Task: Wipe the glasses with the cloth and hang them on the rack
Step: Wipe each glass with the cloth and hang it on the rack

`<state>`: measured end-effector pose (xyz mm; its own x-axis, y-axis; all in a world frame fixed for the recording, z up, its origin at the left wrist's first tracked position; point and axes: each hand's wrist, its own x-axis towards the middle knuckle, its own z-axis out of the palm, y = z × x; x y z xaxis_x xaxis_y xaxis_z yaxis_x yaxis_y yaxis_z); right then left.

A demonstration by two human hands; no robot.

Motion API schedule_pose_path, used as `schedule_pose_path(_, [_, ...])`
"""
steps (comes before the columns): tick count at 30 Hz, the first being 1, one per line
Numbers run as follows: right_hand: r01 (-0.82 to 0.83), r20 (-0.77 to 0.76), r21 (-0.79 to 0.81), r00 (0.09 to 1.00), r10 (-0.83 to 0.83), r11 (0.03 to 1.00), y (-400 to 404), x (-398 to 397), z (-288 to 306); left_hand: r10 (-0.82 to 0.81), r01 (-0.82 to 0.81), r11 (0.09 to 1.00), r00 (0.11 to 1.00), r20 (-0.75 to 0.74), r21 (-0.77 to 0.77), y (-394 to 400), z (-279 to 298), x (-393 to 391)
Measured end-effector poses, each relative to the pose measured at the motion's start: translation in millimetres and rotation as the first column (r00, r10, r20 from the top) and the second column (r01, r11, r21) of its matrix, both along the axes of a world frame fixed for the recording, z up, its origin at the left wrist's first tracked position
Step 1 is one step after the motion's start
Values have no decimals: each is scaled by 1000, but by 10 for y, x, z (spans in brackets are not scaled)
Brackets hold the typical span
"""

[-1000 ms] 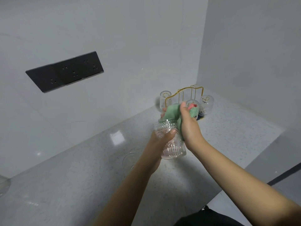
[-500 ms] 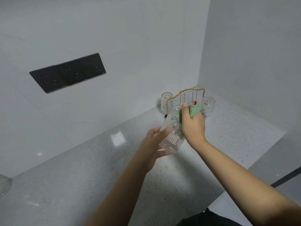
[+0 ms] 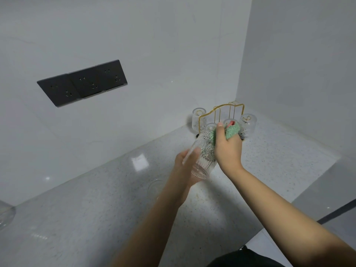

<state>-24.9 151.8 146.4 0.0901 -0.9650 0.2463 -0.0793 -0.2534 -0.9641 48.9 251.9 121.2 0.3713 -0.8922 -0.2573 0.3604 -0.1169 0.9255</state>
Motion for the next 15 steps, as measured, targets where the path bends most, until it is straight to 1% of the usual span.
schedule_pose_path(1, [4, -27, 5, 1000, -4, 1000, -5, 3, -7, 52, -51, 999, 991, 126, -4, -6, -28, -16])
schedule_pose_path(2, [3, -37, 15, 999, -2, 1000, -5, 1, -18, 109, -112, 994, 973, 203, 2, -16, -41, -22])
schedule_pose_path(3, [-8, -31, 22, 999, 8, 1000, 1, -5, -26, 121, -128, 992, 972, 202, 19, -21, -46, -15])
schedule_pose_path(4, [-23, -3, 26, 1000, 23, 999, 7, -14, -39, 92, -96, 995, 989, 118, 28, -21, -41, -2])
schedule_pose_path(5, [-41, 46, 21, 998, 40, 999, 16, -30, -46, 30, -29, 999, 998, -58, 23, -12, 11, 18])
schedule_pose_path(6, [-54, 100, 7, 994, 53, 999, 20, -43, -49, -41, 45, 999, 964, -264, 9, -1, 50, 48])
schedule_pose_path(7, [-57, 133, -16, 989, 59, 998, 22, -57, -43, -107, 105, 994, 899, -424, -29, 17, 74, 60])
schedule_pose_path(8, [-51, 136, -41, 989, 56, 998, 15, -66, -34, -145, 138, 989, 863, -484, -51, 15, 46, 64])
schedule_pose_path(9, [-42, 115, -57, 992, 48, 997, 9, -69, -24, -164, 157, 986, 876, -454, -52, 14, 29, 46])
schedule_pose_path(10, [-29, 83, -63, 996, 34, 998, -1, -69, -18, -143, 142, 989, 924, -354, -29, 3, 9, 7])
schedule_pose_path(11, [-13, 49, -60, 999, 16, 998, -9, -66, -10, -92, 93, 996, 971, -222, -5, -13, -17, -22])
schedule_pose_path(12, [1, 18, -56, 1000, 0, 998, -17, -62, -3, -37, 37, 999, 998, -59, 1, -22, -37, -43])
schedule_pose_path(13, [11, -5, -58, 1000, -12, 998, -28, -65, 0, -4, 4, 1000, 990, 138, 1, -23, -57, -55])
schedule_pose_path(14, [13, -15, -60, 1000, -14, 998, -30, -64, 7, 28, -31, 1000, 948, 316, 4, -23, -76, -58])
schedule_pose_path(15, [7, -17, -56, 1000, -8, 998, -26, -66, 11, 50, -58, 998, 913, 406, 8, -27, -86, -51])
